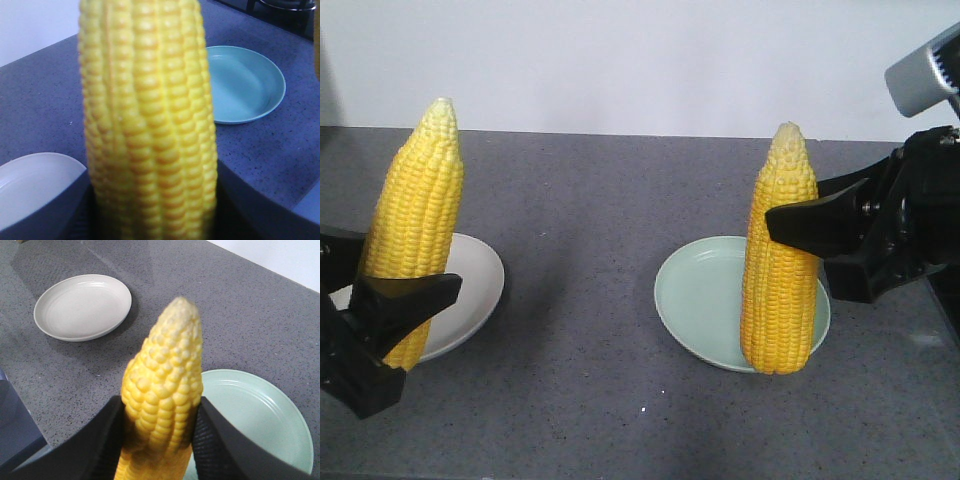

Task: Distribute corn equally
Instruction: 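Lower the right gripper's cob toward the green plate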

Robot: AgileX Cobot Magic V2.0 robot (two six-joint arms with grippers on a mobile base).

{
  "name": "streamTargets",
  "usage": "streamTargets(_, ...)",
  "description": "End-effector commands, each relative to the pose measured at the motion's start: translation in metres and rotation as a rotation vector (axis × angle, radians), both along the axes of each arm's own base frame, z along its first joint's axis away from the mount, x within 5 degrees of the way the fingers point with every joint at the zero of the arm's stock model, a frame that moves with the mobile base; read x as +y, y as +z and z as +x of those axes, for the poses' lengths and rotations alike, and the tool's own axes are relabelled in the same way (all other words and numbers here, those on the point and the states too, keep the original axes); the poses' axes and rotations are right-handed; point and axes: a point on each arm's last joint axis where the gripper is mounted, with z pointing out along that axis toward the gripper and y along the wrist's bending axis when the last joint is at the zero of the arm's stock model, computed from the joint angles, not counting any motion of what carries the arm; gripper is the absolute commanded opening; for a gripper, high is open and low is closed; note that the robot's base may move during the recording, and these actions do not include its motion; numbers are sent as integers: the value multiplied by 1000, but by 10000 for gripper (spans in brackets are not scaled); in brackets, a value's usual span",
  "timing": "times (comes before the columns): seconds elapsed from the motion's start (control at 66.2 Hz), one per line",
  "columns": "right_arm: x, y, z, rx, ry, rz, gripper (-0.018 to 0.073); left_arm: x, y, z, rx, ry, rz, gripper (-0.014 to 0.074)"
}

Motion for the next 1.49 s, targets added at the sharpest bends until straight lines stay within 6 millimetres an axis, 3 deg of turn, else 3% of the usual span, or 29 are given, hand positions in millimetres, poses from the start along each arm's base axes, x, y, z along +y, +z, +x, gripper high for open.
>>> streamTargets(0.0, -1, 15, -2, -73, -21, 52, 204, 0, 16, 1, -81, 14, -64, 307)
streamTargets(1.48, -1, 15, -2, -73, -21, 52, 204, 0, 16, 1, -81, 14, -64, 307)
